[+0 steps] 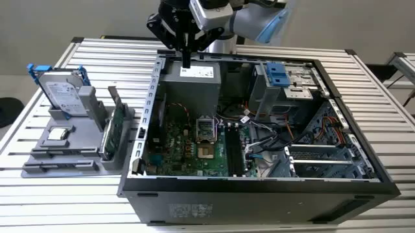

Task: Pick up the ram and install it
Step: 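Reach for the ram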

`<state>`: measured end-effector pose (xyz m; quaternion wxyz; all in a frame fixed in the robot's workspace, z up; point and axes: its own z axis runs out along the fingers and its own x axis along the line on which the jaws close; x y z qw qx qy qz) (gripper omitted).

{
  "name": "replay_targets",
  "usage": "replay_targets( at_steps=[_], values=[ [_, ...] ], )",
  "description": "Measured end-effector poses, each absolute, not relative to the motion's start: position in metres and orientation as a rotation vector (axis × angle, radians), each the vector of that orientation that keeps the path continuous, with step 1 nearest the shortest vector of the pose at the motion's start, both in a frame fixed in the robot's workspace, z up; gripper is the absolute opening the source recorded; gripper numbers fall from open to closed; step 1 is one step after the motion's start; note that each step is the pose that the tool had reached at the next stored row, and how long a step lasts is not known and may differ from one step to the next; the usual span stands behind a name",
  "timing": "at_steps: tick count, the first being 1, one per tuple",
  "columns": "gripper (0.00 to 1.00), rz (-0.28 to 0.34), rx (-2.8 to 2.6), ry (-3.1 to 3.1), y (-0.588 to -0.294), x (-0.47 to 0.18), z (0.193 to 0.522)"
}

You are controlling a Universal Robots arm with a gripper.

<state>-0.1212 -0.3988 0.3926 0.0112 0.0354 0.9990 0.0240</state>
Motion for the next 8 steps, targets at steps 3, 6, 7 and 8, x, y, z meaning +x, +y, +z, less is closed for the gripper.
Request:
replay_targets(
  at_steps=[3, 6, 7, 8],
  values=[
    [0.0, 0.075, 0.11, 3.116, -0.3988, -0.1212, 0.3926],
    [0.0, 0.075, 0.11, 3.115, -0.3988, -0.1212, 0.3926],
    [0.0, 0.075, 0.11, 3.115, -0.3988, -0.1212, 0.3926],
    [0.0, 0.075, 0.11, 3.115, -0.3988, -0.1212, 0.3926]
  ],
)
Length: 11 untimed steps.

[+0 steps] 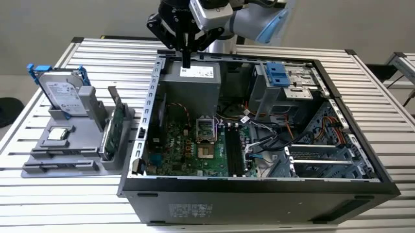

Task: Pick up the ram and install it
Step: 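Reach for the ram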

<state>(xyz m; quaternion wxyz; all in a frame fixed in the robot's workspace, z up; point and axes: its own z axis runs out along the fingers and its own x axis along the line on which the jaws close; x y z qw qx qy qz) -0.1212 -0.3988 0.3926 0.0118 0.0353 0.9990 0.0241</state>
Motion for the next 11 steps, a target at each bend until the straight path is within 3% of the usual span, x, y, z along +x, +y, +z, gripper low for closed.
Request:
replay_targets(
  at_steps=[11],
  values=[
    [0.0, 0.075, 0.11, 3.115, -0.3988, -0.1276, 0.3926]
  ],
)
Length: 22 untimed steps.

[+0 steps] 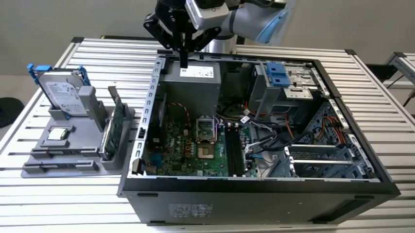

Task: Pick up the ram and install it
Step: 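Reach for the ram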

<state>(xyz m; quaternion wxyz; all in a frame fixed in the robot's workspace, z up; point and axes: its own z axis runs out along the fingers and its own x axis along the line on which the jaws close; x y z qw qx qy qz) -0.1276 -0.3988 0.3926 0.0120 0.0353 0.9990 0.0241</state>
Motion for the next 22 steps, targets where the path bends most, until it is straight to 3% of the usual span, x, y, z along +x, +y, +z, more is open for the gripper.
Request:
replay_targets(
  at_steps=[22],
  values=[
    [0.0, 0.075, 0.11, 3.115, -0.399, -0.149, 0.393]
  ],
)
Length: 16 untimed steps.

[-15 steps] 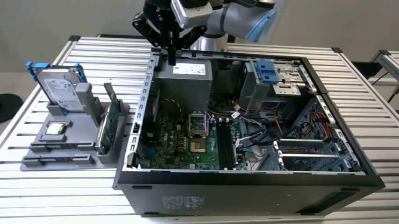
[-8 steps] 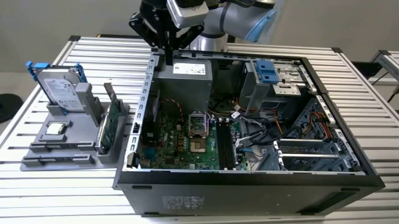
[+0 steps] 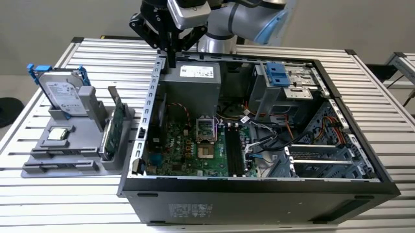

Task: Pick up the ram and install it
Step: 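Reach for the ram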

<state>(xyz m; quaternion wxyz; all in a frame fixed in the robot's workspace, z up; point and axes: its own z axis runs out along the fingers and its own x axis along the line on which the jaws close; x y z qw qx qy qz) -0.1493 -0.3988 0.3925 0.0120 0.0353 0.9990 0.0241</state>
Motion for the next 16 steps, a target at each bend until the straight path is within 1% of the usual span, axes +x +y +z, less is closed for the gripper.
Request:
replay_targets(
  at_steps=[16],
  values=[
    [0.0, 0.075, 0.11, 3.115, -0.399, -0.16, 0.392]
  ],
)
